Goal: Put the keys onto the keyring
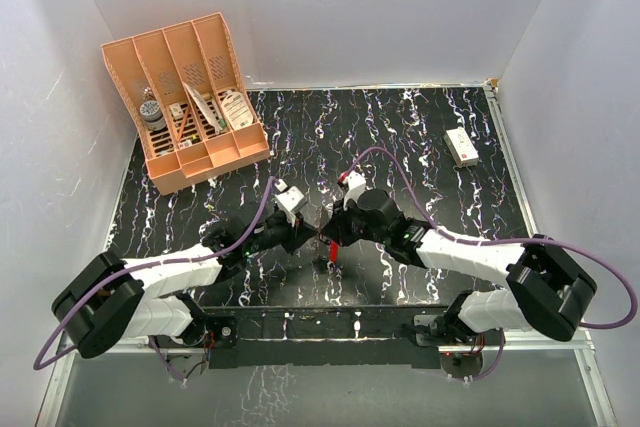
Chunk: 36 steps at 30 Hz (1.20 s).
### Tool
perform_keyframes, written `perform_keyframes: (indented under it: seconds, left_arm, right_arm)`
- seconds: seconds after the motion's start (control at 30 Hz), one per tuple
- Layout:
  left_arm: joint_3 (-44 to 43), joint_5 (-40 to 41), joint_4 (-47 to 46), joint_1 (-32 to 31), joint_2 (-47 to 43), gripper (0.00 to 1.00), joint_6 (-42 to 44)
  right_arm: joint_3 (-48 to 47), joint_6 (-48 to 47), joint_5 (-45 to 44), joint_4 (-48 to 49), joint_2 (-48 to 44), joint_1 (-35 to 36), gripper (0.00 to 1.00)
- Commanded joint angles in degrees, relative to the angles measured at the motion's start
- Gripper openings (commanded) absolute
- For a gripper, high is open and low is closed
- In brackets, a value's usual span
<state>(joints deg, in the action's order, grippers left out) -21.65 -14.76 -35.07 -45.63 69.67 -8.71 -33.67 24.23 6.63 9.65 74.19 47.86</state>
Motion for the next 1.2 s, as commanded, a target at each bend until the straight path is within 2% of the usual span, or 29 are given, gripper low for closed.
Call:
perform_keyframes:
  seconds: [0.0,0.37,0.47,0.6,0.67,0.73,0.8,0.97,1.07,1.17]
  left_arm:
    - [-0.5,-0.6,-0.9,-0.7,-2.2,0.0,0.6]
    - [1.1,1.6,-5.6,-0.7,-4.0,0.0,-1.0]
    - [0.8,2.3,-6.4,-0.6,-4.5,0.0,-0.8]
    - [-0.6,3.1,-5.5,-0.7,-5.2,0.0,1.0]
    - [-1.3,3.3,-5.7,-0.7,-5.2,0.0,2.0]
    - [-1.8,3.4,-6.3,-0.7,-5.1,0.0,3.2]
    - [-2.1,3.3,-7.3,-0.7,-4.9,0.0,4.1]
    - [-3.3,2.8,-8.7,-0.7,-4.1,0.0,6.6]
    - [-3.4,2.3,-10.6,-0.7,-3.9,0.0,8.1]
    - [-4.5,1.5,-9.6,-0.7,-3.6,0.0,9.5]
  right_arm:
    - [-2.0,0.7,-0.7,3.4,-1.7,-1.2,0.0]
    - [-0.4,3.4,4.1,4.4,-2.1,-3.3,0.0]
    - [-0.2,4.5,5.3,4.4,-2.2,-4.2,0.03]
    - [-0.8,5.8,5.7,3.2,-2.7,-5.4,0.14]
    - [-1.4,6.0,4.9,1.9,-3.7,-5.9,0.25]
    - [-1.8,5.4,3.2,0.7,-5.8,-6.6,0.4]
    - [-2.2,4.1,1.3,-0.4,-8.2,-7.2,0.45]
    - [-4.8,-1.6,-1.4,-2.7,-11.4,-8.4,0.44]
    - [-4.5,-4.9,-0.8,-0.2,-11.7,-8.7,0.36]
    - [-5.8,-5.6,0.4,-0.6,-9.4,-9.3,0.33]
